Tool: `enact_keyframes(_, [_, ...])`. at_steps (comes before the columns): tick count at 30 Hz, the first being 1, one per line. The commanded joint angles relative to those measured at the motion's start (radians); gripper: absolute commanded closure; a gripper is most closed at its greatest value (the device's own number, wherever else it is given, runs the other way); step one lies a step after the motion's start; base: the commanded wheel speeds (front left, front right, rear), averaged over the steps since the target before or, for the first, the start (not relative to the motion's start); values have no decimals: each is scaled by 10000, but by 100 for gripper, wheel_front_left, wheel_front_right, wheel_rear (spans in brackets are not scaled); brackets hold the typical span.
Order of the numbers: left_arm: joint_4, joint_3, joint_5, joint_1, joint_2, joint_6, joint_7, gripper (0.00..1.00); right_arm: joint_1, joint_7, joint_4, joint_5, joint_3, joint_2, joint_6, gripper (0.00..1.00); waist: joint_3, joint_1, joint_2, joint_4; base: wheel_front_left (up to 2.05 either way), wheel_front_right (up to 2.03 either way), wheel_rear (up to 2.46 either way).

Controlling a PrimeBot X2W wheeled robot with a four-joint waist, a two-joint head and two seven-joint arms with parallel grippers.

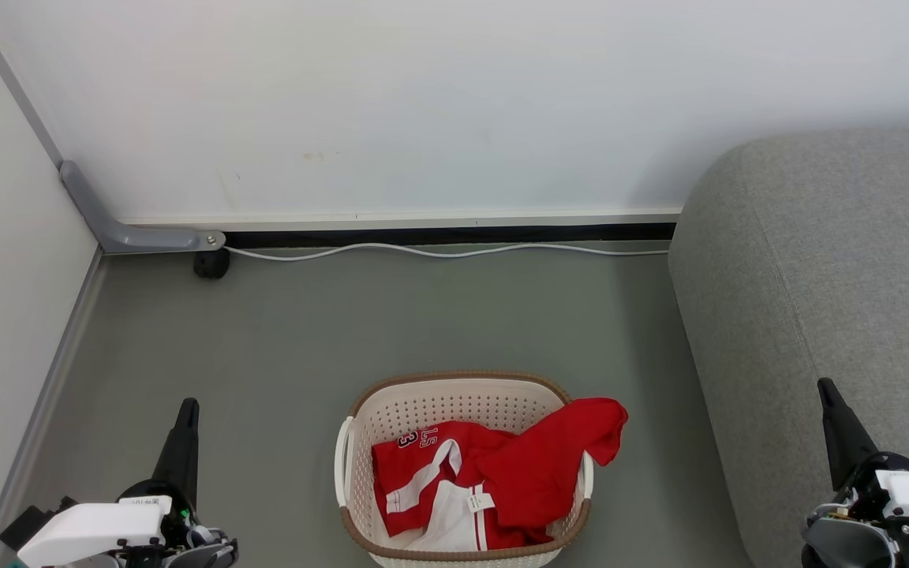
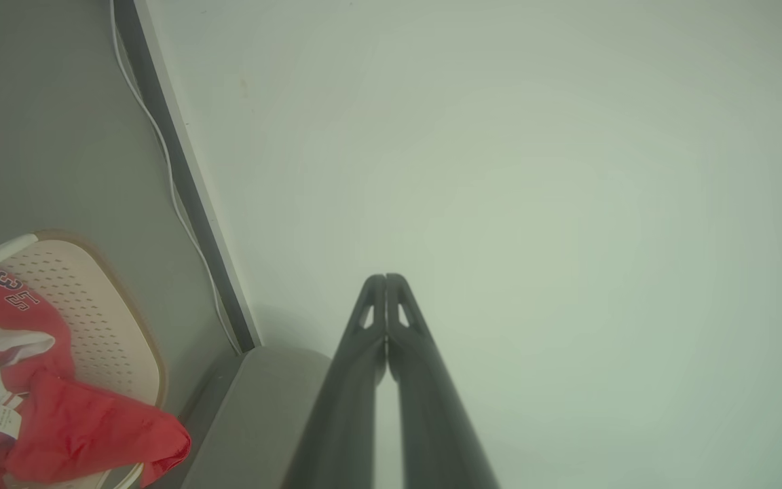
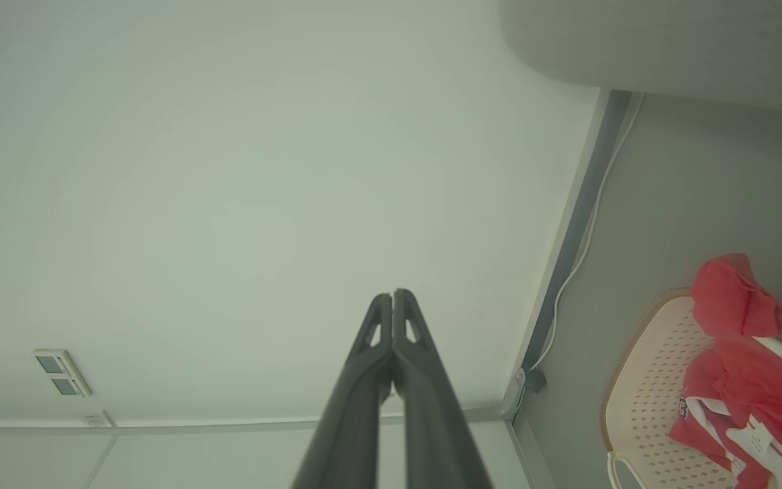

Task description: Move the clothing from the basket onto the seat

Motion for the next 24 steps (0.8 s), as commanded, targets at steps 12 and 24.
enact_keyframes(12, [-289,320,-38,-579,179,-85,58,100,-163,75,-311,112,173,-100,46,100,0,0,-1,0,0,0,0])
enact_keyframes(24, [-289,320,-38,-579,179,-85,58,100,-163,75,-311,112,173,-100,46,100,0,0,-1,0,0,0,0])
